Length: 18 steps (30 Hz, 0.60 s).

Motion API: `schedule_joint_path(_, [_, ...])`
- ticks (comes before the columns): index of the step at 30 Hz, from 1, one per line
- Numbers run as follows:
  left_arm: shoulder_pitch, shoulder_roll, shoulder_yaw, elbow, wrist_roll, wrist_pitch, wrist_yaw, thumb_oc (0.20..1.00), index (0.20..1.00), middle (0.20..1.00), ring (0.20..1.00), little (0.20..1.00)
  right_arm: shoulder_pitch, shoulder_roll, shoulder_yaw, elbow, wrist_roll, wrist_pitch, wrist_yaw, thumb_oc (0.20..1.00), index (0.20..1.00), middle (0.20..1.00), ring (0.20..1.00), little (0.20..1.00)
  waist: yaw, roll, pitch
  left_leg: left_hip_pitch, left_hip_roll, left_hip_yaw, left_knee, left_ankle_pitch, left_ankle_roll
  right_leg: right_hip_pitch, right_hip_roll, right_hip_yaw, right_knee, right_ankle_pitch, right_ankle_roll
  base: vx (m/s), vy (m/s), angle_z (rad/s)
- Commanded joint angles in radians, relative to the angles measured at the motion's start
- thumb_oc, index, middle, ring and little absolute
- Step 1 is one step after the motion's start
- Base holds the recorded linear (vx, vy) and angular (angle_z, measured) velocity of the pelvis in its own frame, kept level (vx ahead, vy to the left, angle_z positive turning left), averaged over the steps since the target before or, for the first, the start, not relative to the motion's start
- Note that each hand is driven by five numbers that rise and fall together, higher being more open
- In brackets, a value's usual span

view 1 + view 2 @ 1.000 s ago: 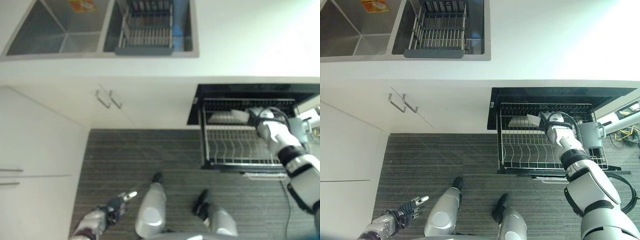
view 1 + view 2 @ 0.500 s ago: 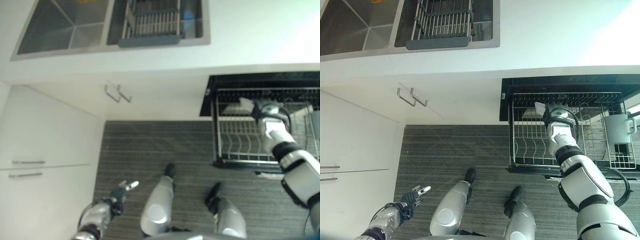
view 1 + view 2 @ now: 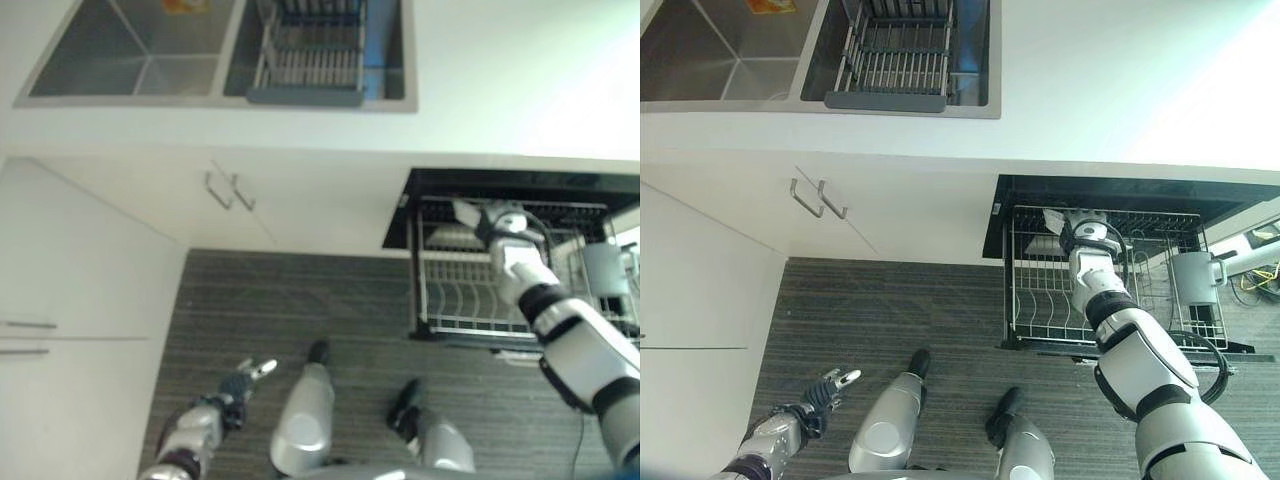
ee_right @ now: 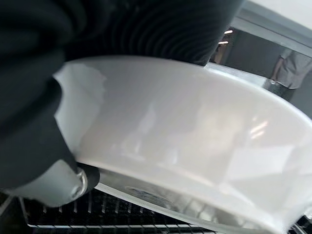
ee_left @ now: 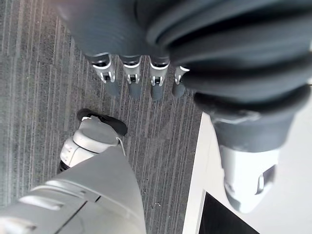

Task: Place the dishes in the dishwasher.

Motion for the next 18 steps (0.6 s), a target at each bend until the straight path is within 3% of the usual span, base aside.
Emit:
schedule_joint_path(1, [0.008, 0.040, -0.036, -0.001, -0.018, -0.018, -0.002, 1.000, 1.000, 1.000, 1.000, 1.000, -0.017, -0.043, -0.007, -0.007, -0.027, 0.039, -0.045, 0.200, 0.200, 0.200, 0.200, 0.200, 0.028, 0.000, -0.017, -0.022, 0.045, 0.047, 0.004, -0.039, -0.025, -0.003, -0.037, 0.090, 0.009, -0.035, 0.073, 0.00, 0.000, 0.00])
schedule_joint_path(10, [-0.011, 0.027, -0.067, -0.054, -0.040, -0.070, 0.032, 1.000, 1.000, 1.000, 1.000, 1.000, -0.032, -0.063, -0.003, 0.000, -0.048, 0.059, -0.135, 0.200, 0.200, 0.200, 0.200, 0.200, 0.010, 0.032, 0.013, -0.043, 0.035, 0.049, 0.004, -0.030, -0.023, -0.036, -0.041, 0.106, 0.009, -0.024, 0.074, 0.00, 0.000, 0.00])
schedule_joint_path(18, [0.004, 0.040, -0.068, -0.162, -0.030, -0.199, 0.230, 1.000, 1.000, 1.000, 1.000, 1.000, -0.096, -0.124, 0.024, 0.018, -0.081, 0.119, -0.288, 0.200, 0.200, 0.200, 0.200, 0.200, -0.004, 0.087, 0.067, -0.090, 0.014, 0.048, 0.004, -0.010, -0.020, -0.105, -0.048, 0.126, 0.009, -0.010, 0.069, -0.04, 0.049, 0.02])
